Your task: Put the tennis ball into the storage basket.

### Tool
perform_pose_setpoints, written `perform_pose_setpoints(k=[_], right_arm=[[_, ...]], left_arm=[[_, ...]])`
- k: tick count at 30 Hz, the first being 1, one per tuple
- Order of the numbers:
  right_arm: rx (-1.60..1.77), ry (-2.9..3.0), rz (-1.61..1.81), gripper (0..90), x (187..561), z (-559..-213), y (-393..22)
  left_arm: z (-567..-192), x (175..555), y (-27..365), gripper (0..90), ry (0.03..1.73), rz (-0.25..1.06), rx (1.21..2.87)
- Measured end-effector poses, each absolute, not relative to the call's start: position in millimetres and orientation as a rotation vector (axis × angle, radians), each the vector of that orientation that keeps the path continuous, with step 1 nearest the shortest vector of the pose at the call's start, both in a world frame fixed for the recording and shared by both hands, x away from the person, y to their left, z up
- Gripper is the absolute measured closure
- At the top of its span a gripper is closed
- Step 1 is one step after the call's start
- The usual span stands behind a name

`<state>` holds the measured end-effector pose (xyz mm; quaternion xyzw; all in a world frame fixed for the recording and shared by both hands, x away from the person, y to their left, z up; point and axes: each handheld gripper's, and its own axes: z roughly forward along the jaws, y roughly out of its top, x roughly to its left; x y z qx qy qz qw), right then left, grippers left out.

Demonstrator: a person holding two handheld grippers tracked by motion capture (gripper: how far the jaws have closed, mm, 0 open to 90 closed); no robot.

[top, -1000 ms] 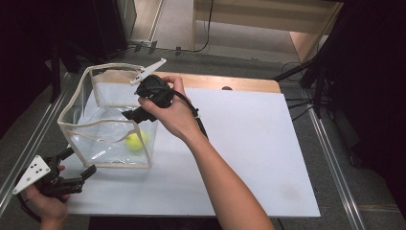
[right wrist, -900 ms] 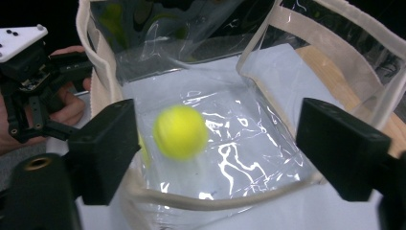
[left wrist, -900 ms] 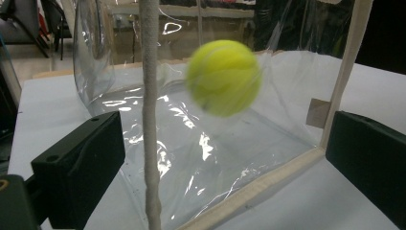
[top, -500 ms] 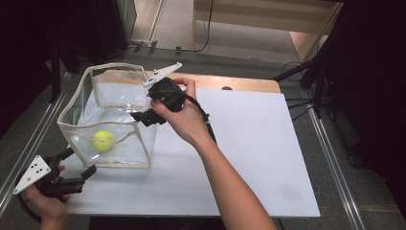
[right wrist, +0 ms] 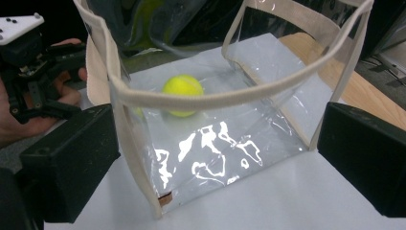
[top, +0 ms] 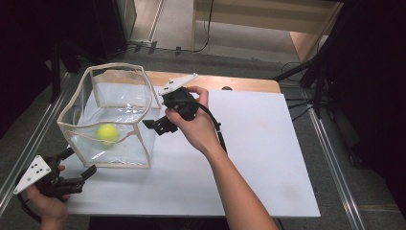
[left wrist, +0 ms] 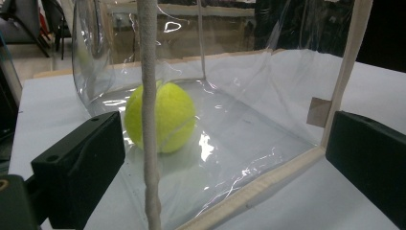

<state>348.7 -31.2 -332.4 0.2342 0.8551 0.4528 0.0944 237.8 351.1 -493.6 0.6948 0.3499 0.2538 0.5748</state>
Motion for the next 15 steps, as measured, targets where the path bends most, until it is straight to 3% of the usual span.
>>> perform_pose_setpoints(k=[15], right_arm=[[0.749,2.491,1.355,0.0,334,-369,-55]], left_arm=[[-494,238,351,0.1,0.818,0.597,1.633]])
